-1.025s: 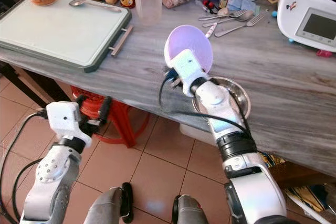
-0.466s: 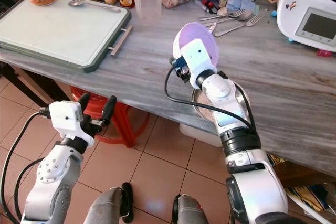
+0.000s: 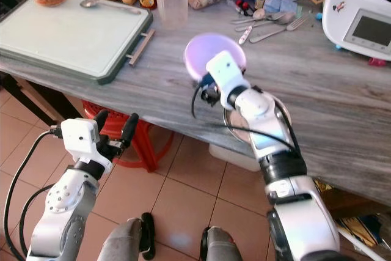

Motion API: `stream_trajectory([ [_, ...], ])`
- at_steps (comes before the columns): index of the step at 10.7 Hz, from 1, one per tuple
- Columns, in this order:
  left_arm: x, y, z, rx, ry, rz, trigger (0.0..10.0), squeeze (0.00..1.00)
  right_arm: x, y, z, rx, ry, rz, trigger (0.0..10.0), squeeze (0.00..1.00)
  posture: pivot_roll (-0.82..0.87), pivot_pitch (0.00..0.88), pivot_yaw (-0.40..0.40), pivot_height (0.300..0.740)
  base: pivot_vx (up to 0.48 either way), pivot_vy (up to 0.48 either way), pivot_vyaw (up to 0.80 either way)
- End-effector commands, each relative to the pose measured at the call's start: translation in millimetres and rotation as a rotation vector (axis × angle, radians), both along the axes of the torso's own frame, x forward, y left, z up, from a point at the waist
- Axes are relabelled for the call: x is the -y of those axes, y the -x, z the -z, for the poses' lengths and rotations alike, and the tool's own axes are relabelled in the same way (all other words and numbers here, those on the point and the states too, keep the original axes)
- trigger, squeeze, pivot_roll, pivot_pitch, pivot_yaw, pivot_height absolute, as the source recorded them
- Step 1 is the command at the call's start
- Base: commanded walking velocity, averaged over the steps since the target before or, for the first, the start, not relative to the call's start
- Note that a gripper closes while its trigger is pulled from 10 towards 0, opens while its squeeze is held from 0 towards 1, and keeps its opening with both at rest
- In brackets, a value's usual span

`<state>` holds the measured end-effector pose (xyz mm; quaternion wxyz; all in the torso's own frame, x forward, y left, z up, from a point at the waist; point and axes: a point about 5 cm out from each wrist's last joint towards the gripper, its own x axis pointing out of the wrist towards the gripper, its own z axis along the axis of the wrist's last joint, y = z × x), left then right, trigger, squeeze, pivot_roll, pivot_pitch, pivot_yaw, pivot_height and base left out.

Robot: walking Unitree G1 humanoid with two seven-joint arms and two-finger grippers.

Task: Setting the table

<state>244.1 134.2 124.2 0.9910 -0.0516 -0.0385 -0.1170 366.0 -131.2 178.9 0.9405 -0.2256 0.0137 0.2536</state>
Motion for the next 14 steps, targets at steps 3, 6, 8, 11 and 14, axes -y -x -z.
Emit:
stream_trajectory([
  [3, -0.6, 0.9, 3.1, -0.020, -0.014, 0.004, 10.0, 0.00, 1.7, 7.4, -11.1, 0.062, 0.035, -0.014, 10.0, 1.00, -0.01, 0.192, -0.017, 0.740, 0.000, 0.000, 0.00],
  [6, -2.1, -0.2, 2.4, -0.013, -0.013, -0.005, 10.0, 0.00, 1.3, 19.1, -29.5, 0.226, -0.048, 0.037, 10.0, 1.00, -0.02, 0.187, -0.019, 0.740, 0.000, 0.000, 0.00],
  [8, -3.2, -0.7, 2.2, -0.010, -0.012, -0.012, 10.0, 0.00, 1.6, 32.7, -33.9, 0.302, -0.094, 0.098, 10.0, 1.00, -0.02, 0.186, -0.020, 0.740, 0.000, 0.000, 0.00],
  [11, -5.1, 0.6, 2.0, -0.010, -0.013, -0.014, 10.0, 0.00, 7.6, 56.2, -23.5, 0.335, -0.151, 0.220, 10.0, 0.98, -0.02, 0.192, -0.016, 0.740, 0.000, 0.000, 0.00],
  [14, -6.1, 1.0, 1.7, -0.014, -0.019, -0.005, 10.0, 0.00, 11.2, 77.1, -1.1, 0.236, -0.227, 0.302, 10.0, 0.72, -0.02, 0.202, -0.005, 0.740, 0.000, 0.000, 0.00],
])
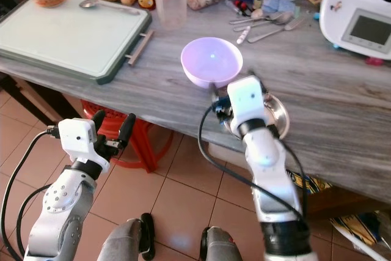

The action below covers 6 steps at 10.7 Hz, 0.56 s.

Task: Setting the table

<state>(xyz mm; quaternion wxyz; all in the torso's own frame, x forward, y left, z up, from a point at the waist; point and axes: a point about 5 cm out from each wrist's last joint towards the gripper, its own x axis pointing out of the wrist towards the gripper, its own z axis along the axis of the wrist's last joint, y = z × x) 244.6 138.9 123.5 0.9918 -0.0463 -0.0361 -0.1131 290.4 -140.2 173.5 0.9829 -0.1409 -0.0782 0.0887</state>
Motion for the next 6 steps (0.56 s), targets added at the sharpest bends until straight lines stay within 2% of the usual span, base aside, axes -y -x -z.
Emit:
stream_trajectory([
  [1, -0.8, 1.7, 1.1, -0.012, -0.010, 0.007, 10.0, 0.00, 2.2, 4.8, 2.6, -0.023, -0.041, 0.023, 10.0, 0.43, -0.02, 0.202, -0.005, 0.740, 0.000, 0.000, 0.00],
  [2, -0.8, 1.9, 0.8, -0.012, -0.011, 0.008, 10.0, 0.00, 2.4, 7.8, 9.6, -0.058, -0.059, 0.029, 10.0, 0.17, -0.02, 0.202, -0.004, 0.740, 0.000, 0.000, 0.00],
  [4, -1.1, 2.4, 0.6, -0.013, -0.014, 0.010, 10.0, 0.00, 5.7, 8.8, 22.2, -0.157, -0.147, 0.064, 10.0, 0.05, -0.01, 0.203, -0.004, 0.740, 0.000, 0.000, 0.00],
  [6, -0.8, 2.9, 0.6, -0.015, -0.015, 0.013, 10.0, 0.00, 8.2, 6.4, 30.6, -0.241, -0.219, 0.083, 10.0, 0.00, -0.01, 0.205, -0.005, 0.740, 0.000, 0.000, 0.00],
])
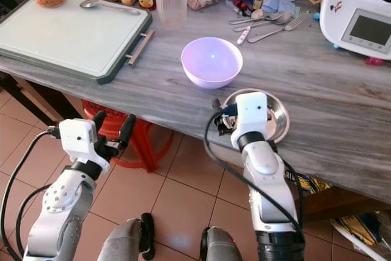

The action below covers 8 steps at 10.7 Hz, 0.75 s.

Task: Setting the table

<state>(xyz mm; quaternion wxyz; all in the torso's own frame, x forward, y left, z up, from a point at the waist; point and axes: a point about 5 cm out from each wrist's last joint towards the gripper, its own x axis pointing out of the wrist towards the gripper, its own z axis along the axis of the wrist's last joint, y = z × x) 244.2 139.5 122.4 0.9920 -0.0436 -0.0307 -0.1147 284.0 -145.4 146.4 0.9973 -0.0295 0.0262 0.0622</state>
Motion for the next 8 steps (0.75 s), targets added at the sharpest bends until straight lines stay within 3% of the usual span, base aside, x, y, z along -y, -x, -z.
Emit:
stream_trajectory([
  [1, -0.4, 2.7, -0.5, -0.006, -0.010, 0.009, 10.0, 0.00, 1.6, 0.4, 5.0, -0.040, -0.024, 0.009, 10.0, 0.00, -0.01, 0.205, -0.006, 0.740, 0.000, 0.000, 0.00],
  [5, -0.3, 2.0, -0.7, -0.008, -0.016, 0.006, 10.0, 0.00, -5.1, -1.9, 10.0, -0.119, -0.154, -0.022, 10.0, 0.00, -0.01, 0.208, -0.004, 0.740, 0.000, 0.000, 0.00],
  [8, -0.1, 2.3, -0.6, -0.010, -0.018, 0.000, 10.0, 0.00, -5.3, -4.2, 7.2, -0.118, -0.174, -0.042, 10.0, 0.00, -0.01, 0.209, -0.005, 0.740, 0.000, 0.000, 0.00],
])
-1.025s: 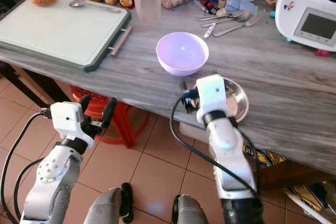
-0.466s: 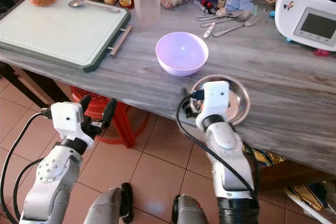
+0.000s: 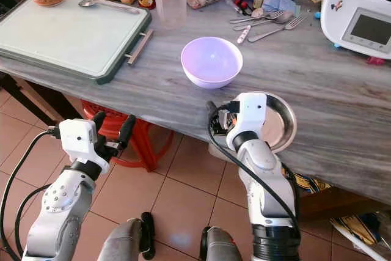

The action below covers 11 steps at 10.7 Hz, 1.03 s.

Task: Setting the table

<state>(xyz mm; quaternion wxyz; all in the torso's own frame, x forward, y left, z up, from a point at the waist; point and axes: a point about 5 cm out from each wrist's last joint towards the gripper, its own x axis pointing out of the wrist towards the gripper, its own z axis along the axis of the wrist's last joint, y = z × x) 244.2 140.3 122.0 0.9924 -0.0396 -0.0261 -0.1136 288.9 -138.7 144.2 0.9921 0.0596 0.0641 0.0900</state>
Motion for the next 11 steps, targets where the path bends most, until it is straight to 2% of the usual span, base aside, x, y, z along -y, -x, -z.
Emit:
stream_trajectory([
  [1, 0.8, 2.4, -0.6, -0.003, -0.011, 0.002, 10.0, 0.00, 0.9, -1.0, 3.6, -0.024, -0.011, -0.005, 10.0, 0.00, -0.01, 0.212, -0.004, 0.740, 0.000, 0.000, 0.00],
  [8, 0.1, 0.7, -0.6, -0.008, -0.024, -0.007, 10.0, 0.00, -2.6, -26.9, -10.2, 0.045, -0.089, -0.050, 10.0, 0.00, 0.00, 0.214, 0.004, 0.740, 0.000, 0.000, 0.00],
  [11, -0.6, 0.6, -1.2, -0.006, -0.024, -0.008, 10.0, 0.00, -6.3, -28.7, -14.7, 0.062, -0.100, -0.067, 10.0, 0.00, 0.00, 0.214, 0.004, 0.740, 0.000, 0.000, 0.00],
])
